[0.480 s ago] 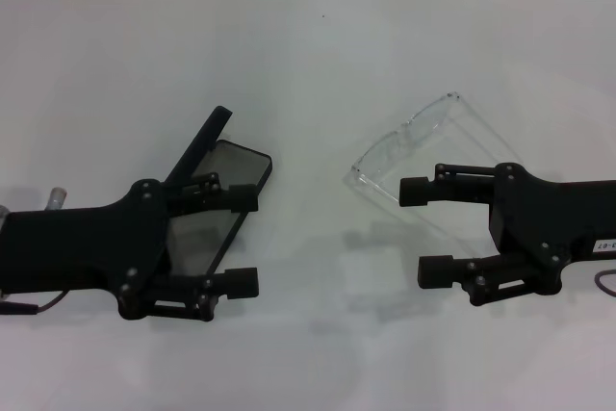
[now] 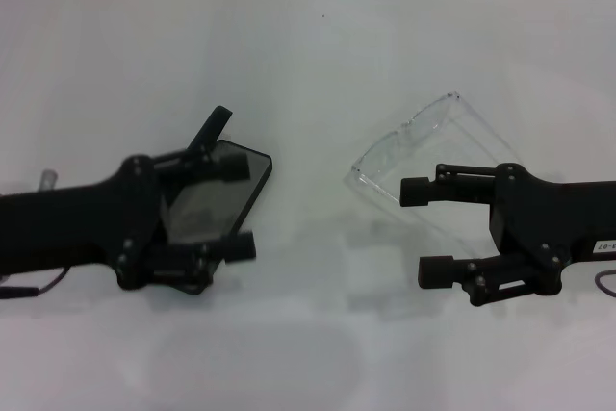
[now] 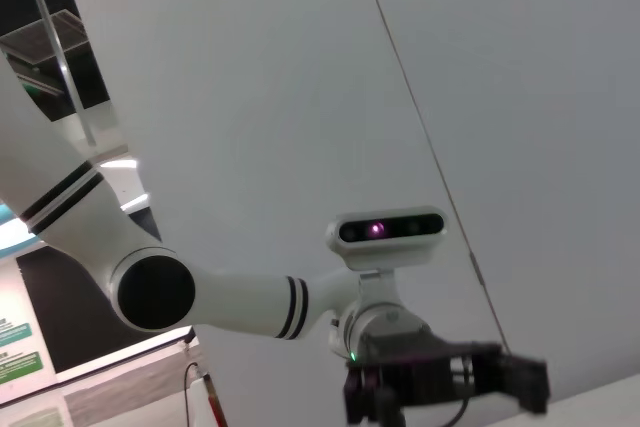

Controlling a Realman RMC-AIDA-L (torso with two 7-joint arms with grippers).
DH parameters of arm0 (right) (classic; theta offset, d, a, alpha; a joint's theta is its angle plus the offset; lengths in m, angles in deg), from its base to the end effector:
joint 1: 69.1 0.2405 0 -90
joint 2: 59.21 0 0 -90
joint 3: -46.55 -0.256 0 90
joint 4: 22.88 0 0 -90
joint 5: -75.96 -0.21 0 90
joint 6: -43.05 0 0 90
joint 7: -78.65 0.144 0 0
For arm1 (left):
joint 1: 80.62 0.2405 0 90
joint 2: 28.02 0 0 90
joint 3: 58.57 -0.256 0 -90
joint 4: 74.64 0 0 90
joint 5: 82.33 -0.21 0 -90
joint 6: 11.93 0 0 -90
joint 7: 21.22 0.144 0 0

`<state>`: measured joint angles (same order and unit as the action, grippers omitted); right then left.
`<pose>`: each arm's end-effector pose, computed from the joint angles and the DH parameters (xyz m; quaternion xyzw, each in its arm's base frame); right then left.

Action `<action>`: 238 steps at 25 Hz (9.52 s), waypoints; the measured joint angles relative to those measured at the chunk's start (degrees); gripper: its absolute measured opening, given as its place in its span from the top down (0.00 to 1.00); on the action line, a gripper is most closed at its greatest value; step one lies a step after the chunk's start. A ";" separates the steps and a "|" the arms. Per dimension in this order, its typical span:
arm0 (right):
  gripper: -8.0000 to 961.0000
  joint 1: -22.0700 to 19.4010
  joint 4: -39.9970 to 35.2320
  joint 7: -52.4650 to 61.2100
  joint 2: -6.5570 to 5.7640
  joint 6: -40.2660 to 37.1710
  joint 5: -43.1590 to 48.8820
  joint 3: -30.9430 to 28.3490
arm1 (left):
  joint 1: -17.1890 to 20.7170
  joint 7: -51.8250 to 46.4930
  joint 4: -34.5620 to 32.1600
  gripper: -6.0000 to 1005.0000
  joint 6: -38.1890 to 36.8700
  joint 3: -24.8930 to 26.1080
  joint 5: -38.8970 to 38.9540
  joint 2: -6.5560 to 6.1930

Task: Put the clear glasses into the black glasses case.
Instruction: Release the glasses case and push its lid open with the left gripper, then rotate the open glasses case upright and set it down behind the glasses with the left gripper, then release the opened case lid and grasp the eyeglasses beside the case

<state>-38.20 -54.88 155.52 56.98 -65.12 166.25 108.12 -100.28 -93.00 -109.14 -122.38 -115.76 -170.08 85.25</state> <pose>0.2026 0.2862 -0.0053 0.9163 -0.1171 -0.3736 0.0848 -0.2583 0.2545 0.0317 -0.9079 -0.1335 -0.3970 0.0149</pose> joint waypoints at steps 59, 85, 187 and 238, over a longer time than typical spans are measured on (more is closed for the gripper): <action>0.09 -10.80 -1.01 -4.50 -1.69 4.11 -0.53 -17.10 | -0.46 -84.32 -54.52 0.46 31.76 -29.25 -66.83 6.58; 0.09 -22.09 -1.30 -8.29 -3.68 -8.11 -0.24 -27.40 | -1.66 -56.95 -57.39 0.81 54.96 -44.42 -74.32 6.59; 0.09 -21.38 -0.61 -8.39 -2.73 -6.00 0.72 -28.06 | -4.34 -48.05 -54.77 0.56 53.77 -54.26 -69.51 6.67; 0.38 23.48 -18.67 74.46 -0.06 23.30 51.76 2.88 | 11.05 -8.79 -61.30 0.57 44.25 -33.09 2.06 6.67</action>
<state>-14.72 -73.55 229.98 56.92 -41.82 218.02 111.00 -89.22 -101.79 -170.44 -78.13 -148.85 -168.02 91.92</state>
